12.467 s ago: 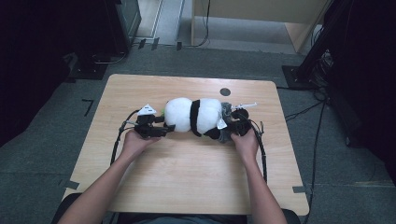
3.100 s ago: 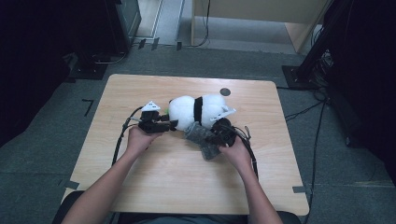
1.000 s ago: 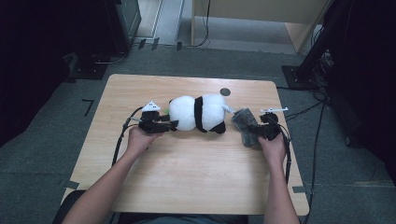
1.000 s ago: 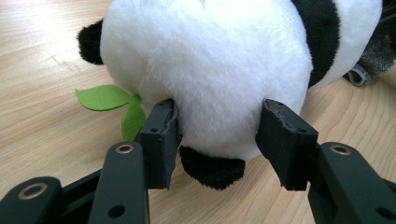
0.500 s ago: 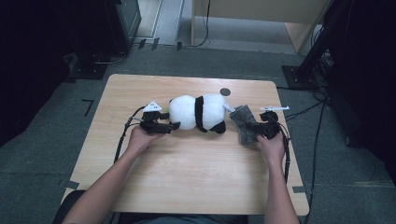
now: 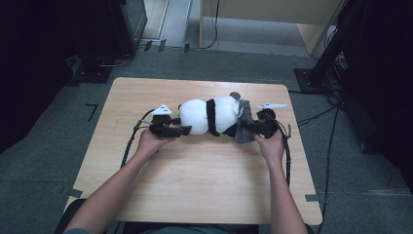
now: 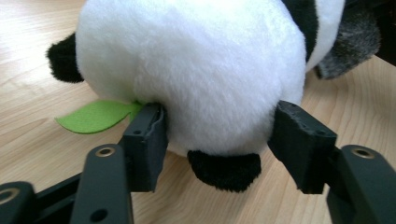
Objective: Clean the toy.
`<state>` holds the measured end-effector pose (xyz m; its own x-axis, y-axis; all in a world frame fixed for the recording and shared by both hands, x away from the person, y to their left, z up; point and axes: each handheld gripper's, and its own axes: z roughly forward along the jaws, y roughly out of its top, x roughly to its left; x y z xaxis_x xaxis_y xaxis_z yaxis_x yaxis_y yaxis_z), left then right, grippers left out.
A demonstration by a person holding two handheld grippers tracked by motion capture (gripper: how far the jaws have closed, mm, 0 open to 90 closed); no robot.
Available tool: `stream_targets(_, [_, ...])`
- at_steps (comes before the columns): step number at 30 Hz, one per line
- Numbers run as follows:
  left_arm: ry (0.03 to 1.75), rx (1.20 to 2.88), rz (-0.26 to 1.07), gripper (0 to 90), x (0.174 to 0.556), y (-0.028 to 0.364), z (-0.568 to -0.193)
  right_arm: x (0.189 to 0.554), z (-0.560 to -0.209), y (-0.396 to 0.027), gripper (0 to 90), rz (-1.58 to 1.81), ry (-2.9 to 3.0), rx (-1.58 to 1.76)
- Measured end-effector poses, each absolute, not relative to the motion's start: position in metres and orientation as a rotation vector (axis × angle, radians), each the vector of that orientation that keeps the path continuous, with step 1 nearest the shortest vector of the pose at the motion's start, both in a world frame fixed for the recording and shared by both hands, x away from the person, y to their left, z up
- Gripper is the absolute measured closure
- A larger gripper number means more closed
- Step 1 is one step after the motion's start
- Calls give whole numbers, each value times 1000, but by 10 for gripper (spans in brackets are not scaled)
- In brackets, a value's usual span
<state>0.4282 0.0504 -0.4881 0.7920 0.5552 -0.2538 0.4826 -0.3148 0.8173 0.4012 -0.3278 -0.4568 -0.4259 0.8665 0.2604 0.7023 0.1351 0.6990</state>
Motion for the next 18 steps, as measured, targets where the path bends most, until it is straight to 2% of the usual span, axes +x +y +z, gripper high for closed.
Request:
stream_targets(12, [761,2000,68,461,402,44,-479,404,-456,-327,733,1181,2259,1494])
stream_targets(18, [739,2043,137,417,402,51,-480,408,-457,-332,728,1173,2222,1526])
